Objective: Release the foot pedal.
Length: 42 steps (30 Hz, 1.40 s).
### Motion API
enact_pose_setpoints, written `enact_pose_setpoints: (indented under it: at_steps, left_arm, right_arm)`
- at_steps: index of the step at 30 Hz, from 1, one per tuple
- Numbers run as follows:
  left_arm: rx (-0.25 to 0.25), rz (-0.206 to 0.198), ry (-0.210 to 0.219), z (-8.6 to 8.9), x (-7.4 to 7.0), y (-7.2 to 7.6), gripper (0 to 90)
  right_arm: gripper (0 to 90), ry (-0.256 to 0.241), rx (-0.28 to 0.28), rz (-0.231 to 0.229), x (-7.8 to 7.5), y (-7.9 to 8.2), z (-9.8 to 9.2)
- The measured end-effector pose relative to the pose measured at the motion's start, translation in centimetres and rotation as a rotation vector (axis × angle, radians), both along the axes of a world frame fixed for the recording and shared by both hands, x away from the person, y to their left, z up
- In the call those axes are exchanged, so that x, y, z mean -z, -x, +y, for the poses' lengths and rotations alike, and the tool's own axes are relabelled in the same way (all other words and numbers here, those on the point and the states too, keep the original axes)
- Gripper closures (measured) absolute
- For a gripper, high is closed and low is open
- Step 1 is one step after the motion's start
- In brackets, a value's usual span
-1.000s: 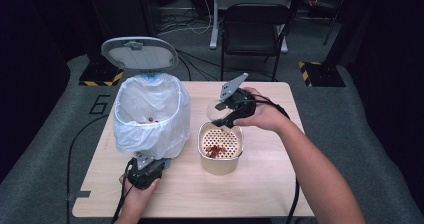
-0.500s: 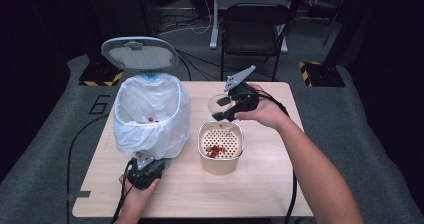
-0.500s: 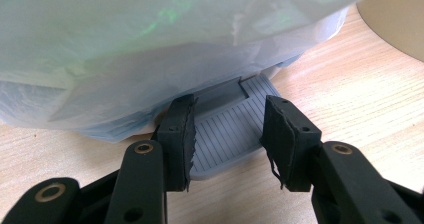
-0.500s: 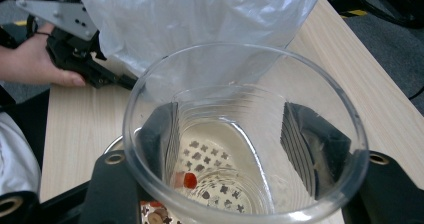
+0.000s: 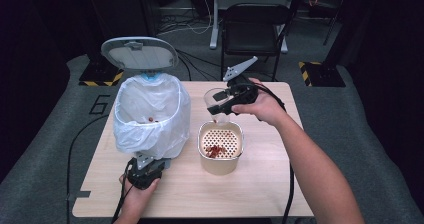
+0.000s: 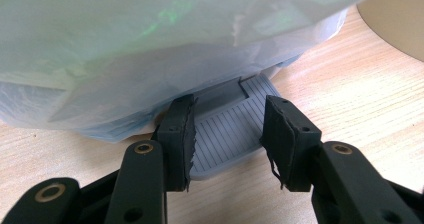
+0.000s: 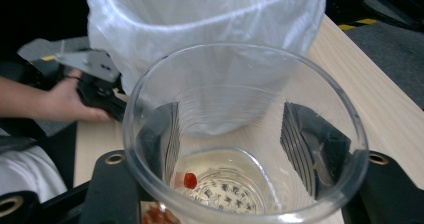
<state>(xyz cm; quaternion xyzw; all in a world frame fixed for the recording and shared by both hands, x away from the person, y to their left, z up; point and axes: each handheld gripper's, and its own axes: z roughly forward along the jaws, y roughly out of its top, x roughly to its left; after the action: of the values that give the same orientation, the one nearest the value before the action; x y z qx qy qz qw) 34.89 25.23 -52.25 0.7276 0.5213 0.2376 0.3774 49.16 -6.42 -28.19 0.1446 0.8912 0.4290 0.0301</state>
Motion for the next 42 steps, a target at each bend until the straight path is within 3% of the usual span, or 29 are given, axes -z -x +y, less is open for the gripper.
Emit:
enact_pose_setpoints:
  at_steps: [2, 3, 7, 17, 22, 26, 31, 42]
  left_arm:
    - [-0.012, -0.006, 0.017, -0.1, 0.1, 0.0, 56.1]
    - [0.014, -0.010, -0.023, 0.2, -0.1, -0.1, 56.1]
    - [0.015, -0.010, -0.026, 0.2, -0.1, -0.1, 56.1]
    - [0.009, -0.021, -0.008, 0.1, 0.0, -0.1, 56.1]
    - [0.011, -0.014, -0.008, 0.1, 0.0, -0.1, 56.2]
    - [0.006, -0.022, -0.009, 0.1, 0.1, -0.1, 56.1]
    - [0.021, 0.001, -0.016, 0.2, -0.1, 0.0, 56.1]
    - [0.014, -0.007, -0.013, 0.1, -0.1, 0.0, 56.1]
  right_arm:
    - [40.7, -0.011, -0.001, -0.001, -0.6, 0.3, 0.5]
    - [40.8, -0.011, 0.000, -0.001, -1.0, 0.4, 0.8]
    - [40.8, -0.031, 0.011, 0.002, -2.5, 0.6, 1.8]
    - [40.6, -0.033, -0.003, -0.052, -4.8, 0.9, 5.7]
    - [40.6, -0.046, 0.003, -0.073, -5.2, 0.8, 7.4]
    - [40.6, -0.058, 0.018, -0.065, -5.1, 0.6, 8.9]
    - [40.5, -0.060, 0.019, -0.058, -4.6, 0.3, 10.9]
    - [40.3, -0.069, 0.036, -0.085, -4.5, 0.1, 13.2]
